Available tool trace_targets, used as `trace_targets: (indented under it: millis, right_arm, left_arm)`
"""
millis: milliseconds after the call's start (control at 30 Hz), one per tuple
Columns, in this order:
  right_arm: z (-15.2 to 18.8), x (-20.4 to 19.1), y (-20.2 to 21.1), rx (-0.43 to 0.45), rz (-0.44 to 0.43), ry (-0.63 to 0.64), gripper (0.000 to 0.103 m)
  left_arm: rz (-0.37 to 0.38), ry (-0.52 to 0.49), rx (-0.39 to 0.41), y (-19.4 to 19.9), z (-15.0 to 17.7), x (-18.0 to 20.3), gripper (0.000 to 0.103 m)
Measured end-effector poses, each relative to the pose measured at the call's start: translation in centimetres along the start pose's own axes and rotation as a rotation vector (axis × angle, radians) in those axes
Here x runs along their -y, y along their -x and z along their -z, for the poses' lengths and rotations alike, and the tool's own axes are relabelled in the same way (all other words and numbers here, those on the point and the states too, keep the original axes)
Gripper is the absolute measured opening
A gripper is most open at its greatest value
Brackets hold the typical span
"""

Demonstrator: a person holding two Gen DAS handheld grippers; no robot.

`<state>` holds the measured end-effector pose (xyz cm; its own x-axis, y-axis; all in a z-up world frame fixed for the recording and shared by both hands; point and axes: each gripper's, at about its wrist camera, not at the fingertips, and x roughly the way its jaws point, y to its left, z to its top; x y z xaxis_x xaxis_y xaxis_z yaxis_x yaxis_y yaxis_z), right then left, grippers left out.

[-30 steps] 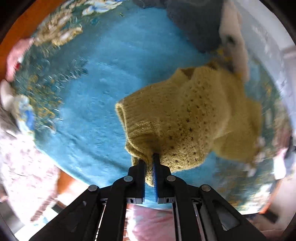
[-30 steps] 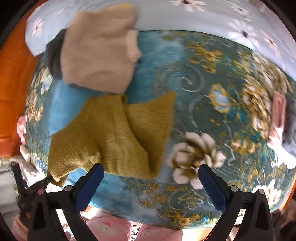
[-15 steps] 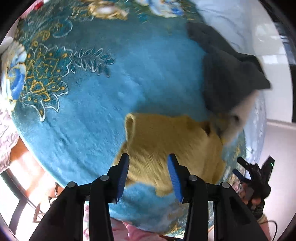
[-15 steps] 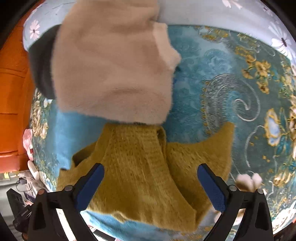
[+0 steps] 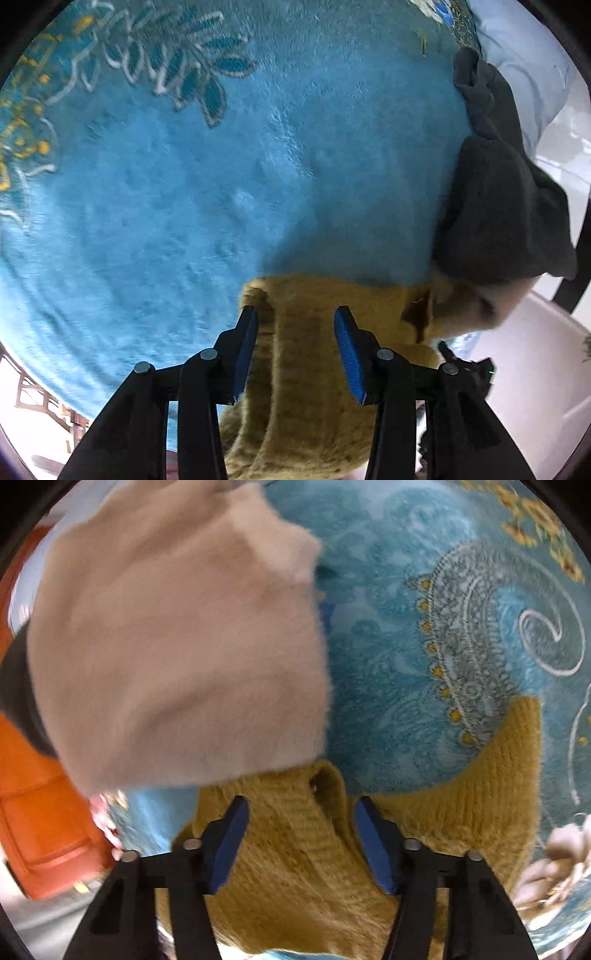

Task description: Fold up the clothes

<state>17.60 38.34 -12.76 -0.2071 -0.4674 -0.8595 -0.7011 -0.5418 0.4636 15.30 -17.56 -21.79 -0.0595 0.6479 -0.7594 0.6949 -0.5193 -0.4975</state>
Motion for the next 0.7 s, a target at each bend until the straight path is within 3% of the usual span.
trace_targets:
  millis: [133,333,567,633,700]
  right_arm:
    - [-0.7,0.2,-0.9,-0.013,-0.053,-0.033,0.042]
    - [-1.1,-0.4,-2.1,-0.049,-0.126,-0.018,0.04]
    - [-2.0,0.8,-4.1,-0.082,-0.111,-0.054,0.039]
    - [-1.9,0.7,-4.5,-0.075,-0.119,-0.063,0.034]
    - [-1.4,-0.1,-4.6,-0.066,-0.12,-0.042,0.022]
  left_arm:
    - [0.072,0.005,-0.016,-0.1,-0.2,0.4,0.043]
    - [0.138,0.031,-0.031,-0.6,-1.0,0.8,0.043]
    - [0.133,0.088,-0.048,-2.7,-1.9,1.4,0.042]
    - [0.124,0.075,-0.032,-2.7,-1.8,2.2,0.042]
    - [0.107,0.042,-0.004,-2.3,-1.6,3.4,0.028]
